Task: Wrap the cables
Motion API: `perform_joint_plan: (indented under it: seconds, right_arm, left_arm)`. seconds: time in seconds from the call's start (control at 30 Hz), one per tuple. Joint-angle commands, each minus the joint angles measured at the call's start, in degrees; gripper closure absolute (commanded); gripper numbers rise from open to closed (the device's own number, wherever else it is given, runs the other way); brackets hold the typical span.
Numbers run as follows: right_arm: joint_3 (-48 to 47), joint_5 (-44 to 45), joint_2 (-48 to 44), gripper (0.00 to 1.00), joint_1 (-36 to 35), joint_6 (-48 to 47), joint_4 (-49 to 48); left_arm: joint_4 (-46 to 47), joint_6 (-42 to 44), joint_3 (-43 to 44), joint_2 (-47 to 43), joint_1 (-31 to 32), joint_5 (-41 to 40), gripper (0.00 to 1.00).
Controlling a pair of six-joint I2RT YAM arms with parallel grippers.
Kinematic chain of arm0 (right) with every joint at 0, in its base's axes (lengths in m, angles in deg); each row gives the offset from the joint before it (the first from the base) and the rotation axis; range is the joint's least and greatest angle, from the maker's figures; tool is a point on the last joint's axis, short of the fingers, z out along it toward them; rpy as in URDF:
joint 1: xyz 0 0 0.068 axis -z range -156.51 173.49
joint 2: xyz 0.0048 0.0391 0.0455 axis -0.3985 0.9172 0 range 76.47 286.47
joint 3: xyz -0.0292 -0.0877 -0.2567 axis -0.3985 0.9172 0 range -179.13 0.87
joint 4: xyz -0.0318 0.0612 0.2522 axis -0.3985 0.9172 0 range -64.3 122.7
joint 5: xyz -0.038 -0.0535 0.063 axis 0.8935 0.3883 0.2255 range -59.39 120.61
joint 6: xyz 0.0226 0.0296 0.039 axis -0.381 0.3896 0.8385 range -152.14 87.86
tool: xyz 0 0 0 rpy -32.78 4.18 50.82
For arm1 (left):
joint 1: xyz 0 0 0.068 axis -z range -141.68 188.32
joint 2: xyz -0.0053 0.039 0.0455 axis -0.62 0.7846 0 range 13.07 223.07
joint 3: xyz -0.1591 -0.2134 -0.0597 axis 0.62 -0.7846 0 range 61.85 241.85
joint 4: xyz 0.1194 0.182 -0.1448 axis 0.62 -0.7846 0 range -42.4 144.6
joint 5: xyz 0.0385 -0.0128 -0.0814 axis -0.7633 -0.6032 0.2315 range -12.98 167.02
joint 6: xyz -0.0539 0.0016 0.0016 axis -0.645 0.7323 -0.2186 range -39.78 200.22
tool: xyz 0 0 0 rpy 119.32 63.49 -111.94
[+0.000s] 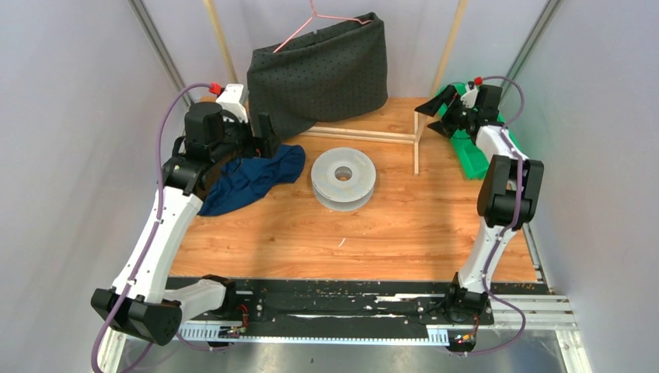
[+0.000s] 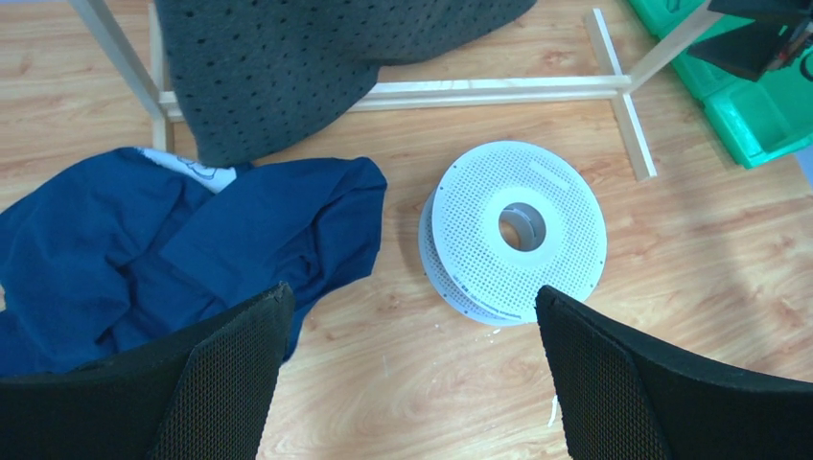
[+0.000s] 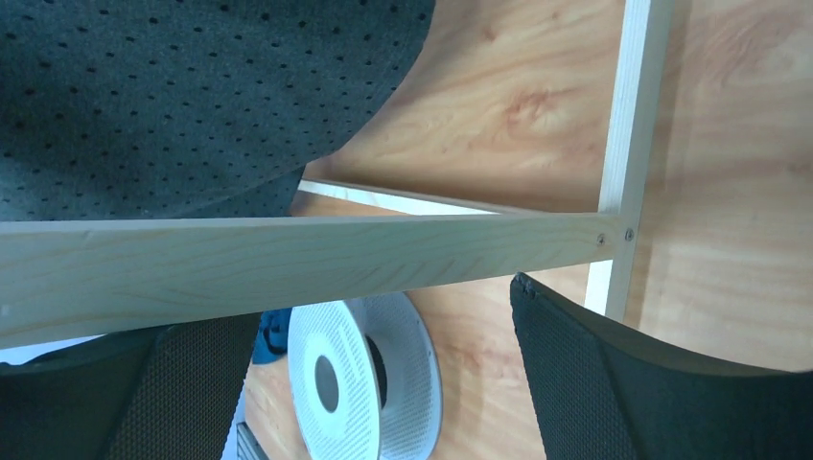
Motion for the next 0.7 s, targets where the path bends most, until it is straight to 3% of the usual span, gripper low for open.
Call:
perform_joint_plan:
  seconds: [0.0,0.17,0.27,0.53,0.67]
  right_arm:
    - [-9.03,1.62,6.93,0.00,0.87,3.04,-1.57]
    - [-17.02,1.70,12.27,0.00,0.84,1.84,2.47]
    - [-17.57,3.11,10.48,0.00,0.67,-1.91,6.52]
    - [-4.55,9.58,-9.17,0.00,0.97,-12.65,12.82]
    - [3.28,20.18,-20.41,0.00,1.25,-20.28,19.05]
  left_arm:
    - [0.53,-1.23,-0.22,-1.41,0.35,-1.45,0.00]
    - [0.13,-3.13,0.12,-0.21,0.35,-0.23,0.00]
    - [0.70,-5.30,1.38,0.14,0.35,1.98,0.00]
    - [-1.72,-5.23,2.14,0.87,3.43,-1.60,0.00]
    - [-4.02,-4.23,1.13,0.23,7.42,-5.93,0.00]
